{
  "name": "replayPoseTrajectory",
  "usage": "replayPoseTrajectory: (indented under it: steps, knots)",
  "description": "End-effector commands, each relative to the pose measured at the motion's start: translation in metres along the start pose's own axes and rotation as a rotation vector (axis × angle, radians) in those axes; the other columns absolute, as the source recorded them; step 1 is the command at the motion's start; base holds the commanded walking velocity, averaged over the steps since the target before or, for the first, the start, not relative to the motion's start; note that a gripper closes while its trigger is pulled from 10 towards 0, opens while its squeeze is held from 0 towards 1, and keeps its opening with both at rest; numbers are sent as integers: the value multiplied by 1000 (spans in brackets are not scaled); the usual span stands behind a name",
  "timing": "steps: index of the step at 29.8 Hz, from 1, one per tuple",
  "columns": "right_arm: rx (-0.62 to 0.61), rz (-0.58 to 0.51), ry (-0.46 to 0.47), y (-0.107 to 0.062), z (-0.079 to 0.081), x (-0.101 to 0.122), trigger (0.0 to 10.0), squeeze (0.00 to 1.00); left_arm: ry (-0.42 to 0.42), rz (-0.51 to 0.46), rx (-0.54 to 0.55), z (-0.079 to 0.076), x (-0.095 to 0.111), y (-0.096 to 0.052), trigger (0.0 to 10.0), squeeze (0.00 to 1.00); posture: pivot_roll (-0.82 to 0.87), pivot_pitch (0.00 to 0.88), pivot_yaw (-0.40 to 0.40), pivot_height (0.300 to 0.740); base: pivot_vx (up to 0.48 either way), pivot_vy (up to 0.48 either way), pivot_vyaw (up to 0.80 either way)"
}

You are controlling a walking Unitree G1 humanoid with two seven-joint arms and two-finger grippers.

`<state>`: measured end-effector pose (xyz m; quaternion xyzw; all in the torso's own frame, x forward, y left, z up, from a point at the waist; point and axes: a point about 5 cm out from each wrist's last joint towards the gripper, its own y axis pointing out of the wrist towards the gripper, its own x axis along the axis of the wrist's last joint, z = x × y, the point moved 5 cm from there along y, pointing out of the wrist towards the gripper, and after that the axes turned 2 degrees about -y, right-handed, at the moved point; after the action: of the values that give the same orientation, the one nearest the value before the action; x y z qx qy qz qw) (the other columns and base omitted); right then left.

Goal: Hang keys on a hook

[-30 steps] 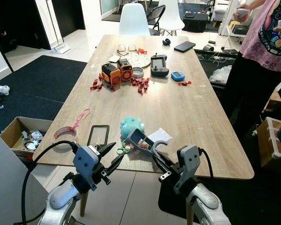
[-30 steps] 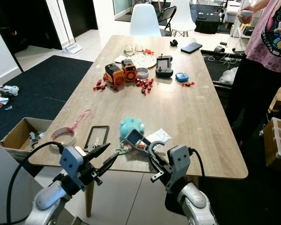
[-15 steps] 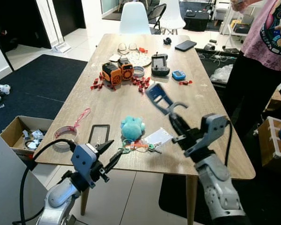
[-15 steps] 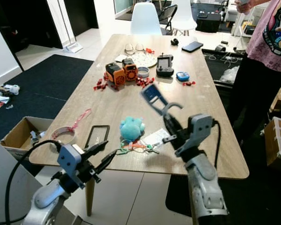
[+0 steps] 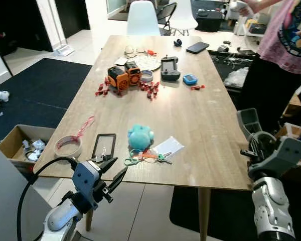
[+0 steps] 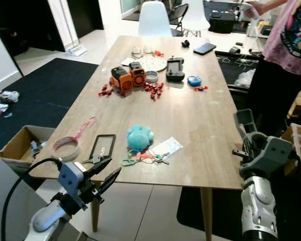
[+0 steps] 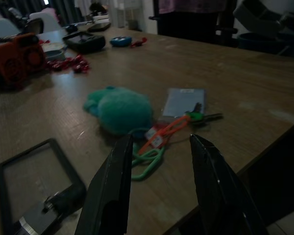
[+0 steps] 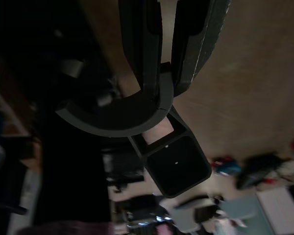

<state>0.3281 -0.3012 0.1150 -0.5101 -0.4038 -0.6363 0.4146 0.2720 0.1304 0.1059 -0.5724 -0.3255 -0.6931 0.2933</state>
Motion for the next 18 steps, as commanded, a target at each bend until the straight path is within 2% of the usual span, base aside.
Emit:
replayPoseTrajectory:
  steps: [1, 2, 5, 8, 9, 12, 15, 18]
  knots:
    - [-92, 31, 6, -8, -26, -12, 0, 0, 10, 24, -1, 2, -4, -7, 10000, 0, 48, 64, -3, 740, 0, 0, 0]
    - [-129, 45, 5, -11, -36, -17, 0, 0, 10, 27, 0, 2, -5, -9, 10000, 0, 49, 63, -2, 740, 0, 0, 0]
    - [-160, 59, 8, -15, -45, -22, 0, 0, 10, 29, 2, 2, -6, -10, 10000, 0, 49, 62, -2, 740, 0, 0, 0]
    - [-212, 117, -11, -27, -64, -41, 0, 0, 15, 41, 14, 6, -8, -16, 10000, 0, 52, 59, -4, 740, 0, 0, 0]
    - [-212, 117, -11, -27, -64, -41, 0, 0, 15, 41, 14, 6, -8, -16, 10000, 0, 52, 59, -4, 740, 0, 0, 0]
    - [-221, 186, -29, -41, -73, -62, 0, 0, 20, 48, 20, 8, -9, -21, 10000, 0, 58, 55, -8, 740, 0, 0, 0]
    - [-219, 212, -33, -47, -74, -70, 0, 0, 21, 50, 21, 8, -9, -22, 10000, 0, 58, 55, -8, 740, 0, 0, 0]
    - [-226, 276, -61, -65, -81, -89, 0, 0, 23, 52, 30, 9, -9, -24, 10000, 0, 63, 52, -10, 740, 0, 0, 0]
